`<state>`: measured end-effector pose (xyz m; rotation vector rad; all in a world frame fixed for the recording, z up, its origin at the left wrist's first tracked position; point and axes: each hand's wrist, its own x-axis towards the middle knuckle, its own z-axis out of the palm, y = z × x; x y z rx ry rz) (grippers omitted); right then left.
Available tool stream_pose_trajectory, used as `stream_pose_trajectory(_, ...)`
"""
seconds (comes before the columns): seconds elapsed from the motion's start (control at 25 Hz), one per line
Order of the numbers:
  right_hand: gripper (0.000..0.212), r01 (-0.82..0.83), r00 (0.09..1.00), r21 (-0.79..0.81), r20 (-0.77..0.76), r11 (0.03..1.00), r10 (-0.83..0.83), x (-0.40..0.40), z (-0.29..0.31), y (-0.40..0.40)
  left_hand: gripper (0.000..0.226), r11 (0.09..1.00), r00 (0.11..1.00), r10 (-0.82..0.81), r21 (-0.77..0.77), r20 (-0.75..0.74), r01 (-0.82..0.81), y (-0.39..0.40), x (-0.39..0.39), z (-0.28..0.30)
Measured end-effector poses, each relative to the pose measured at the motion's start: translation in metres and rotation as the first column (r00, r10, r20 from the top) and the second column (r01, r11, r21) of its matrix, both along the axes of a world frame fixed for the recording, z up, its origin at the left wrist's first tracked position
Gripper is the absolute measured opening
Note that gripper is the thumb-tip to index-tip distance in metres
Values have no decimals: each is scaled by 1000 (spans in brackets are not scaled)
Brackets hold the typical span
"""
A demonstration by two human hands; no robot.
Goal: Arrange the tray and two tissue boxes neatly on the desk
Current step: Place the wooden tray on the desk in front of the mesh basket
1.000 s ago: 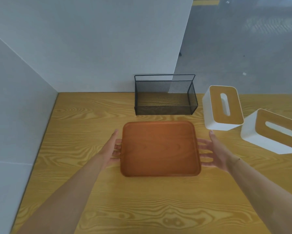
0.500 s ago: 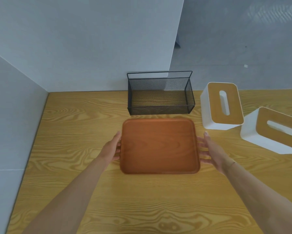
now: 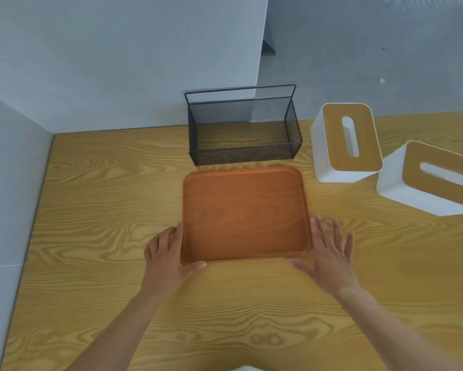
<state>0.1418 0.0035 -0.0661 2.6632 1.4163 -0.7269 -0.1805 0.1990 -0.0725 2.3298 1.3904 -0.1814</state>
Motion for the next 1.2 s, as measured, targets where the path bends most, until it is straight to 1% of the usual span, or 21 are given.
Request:
stream_pose_trajectory(0.08, 119, -29, 998, 7, 49, 1000, 28, -1, -1, 1, 119, 999, 1000, -17, 32, 20, 16, -1, 1, -3)
stream_pose_trajectory(0.16, 119, -26, 998, 35, 56, 999, 24, -1, -4, 1, 117, 998, 999, -15, 54, 37, 13, -4, 0, -6)
stream_pose_trajectory(0.24, 117, -12, 999, 54, 40, 998, 10, -1, -7, 2, 115, 997, 999, -22, 80, 44, 18, -4, -1, -7)
stream_pose_trajectory(0.4, 114, 28, 999, 101, 14, 994, -29, -2, -15, -3, 116, 997, 999, -18, 79, 33, 15, -3, -2, -5)
stream_pose_trajectory(0.6, 115, 54, 999, 94, -4, 994, -53, 6, -16, -4, 114, 992, 999, -50, 112, -13, 51, -7, 3, -5)
stream_pose_trajectory(0.88, 109, 77, 997, 110, -24, 991, -74, 16, -13, -6, 112, 992, 996, -72, 100, -49, 77, -12, 8, -10)
stream_pose_trajectory(1.2, 108, 71, 998, 107, -10, 992, -70, 23, -15, -9, 112, 998, 999, -26, 55, -24, 27, -15, 13, -12)
